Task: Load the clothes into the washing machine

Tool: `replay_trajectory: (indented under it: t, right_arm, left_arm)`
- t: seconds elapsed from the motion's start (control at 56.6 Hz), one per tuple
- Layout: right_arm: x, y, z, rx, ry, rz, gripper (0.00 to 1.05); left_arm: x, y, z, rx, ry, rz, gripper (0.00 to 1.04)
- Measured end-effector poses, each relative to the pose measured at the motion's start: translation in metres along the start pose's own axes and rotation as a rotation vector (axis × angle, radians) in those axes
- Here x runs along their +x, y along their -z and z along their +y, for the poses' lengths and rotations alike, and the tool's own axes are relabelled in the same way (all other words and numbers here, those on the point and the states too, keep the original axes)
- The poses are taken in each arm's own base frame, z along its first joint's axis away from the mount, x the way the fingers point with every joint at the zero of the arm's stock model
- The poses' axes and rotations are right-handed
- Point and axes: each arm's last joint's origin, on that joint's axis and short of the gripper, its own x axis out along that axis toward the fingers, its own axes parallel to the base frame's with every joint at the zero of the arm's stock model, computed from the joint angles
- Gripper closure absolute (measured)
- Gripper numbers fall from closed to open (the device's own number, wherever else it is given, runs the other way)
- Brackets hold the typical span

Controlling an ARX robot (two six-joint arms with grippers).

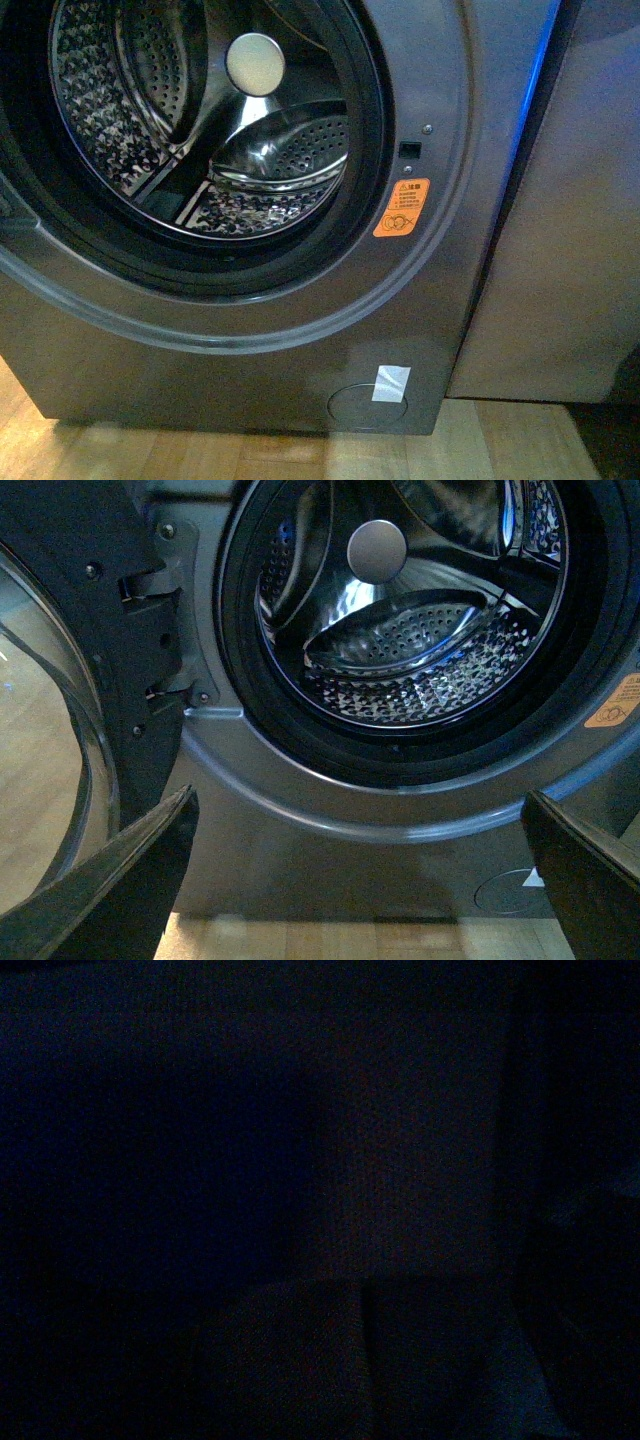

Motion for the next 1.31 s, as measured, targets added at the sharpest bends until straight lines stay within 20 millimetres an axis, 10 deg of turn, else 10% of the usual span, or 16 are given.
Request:
replay_trajectory:
  t: [0.689,1.043,1.308]
  right_arm:
    - [0.03,0.034,-0.002,0.078,-0.019,0.037,0.07]
    - [0.011,0.027,0.0,0.11,0.03,-0.019,0.62]
    - [-0.057,-0.022,-0.003,0.173,-0.021,-0.189,1.01]
  left_arm:
    - [0.0,0.0,0.0,0.0,0.0,0.0,0.07]
    - [0.0,0.0,0.0,0.0,0.0,0.0,0.07]
    - [0.0,0.0,0.0,0.0,0.0,0.0,0.07]
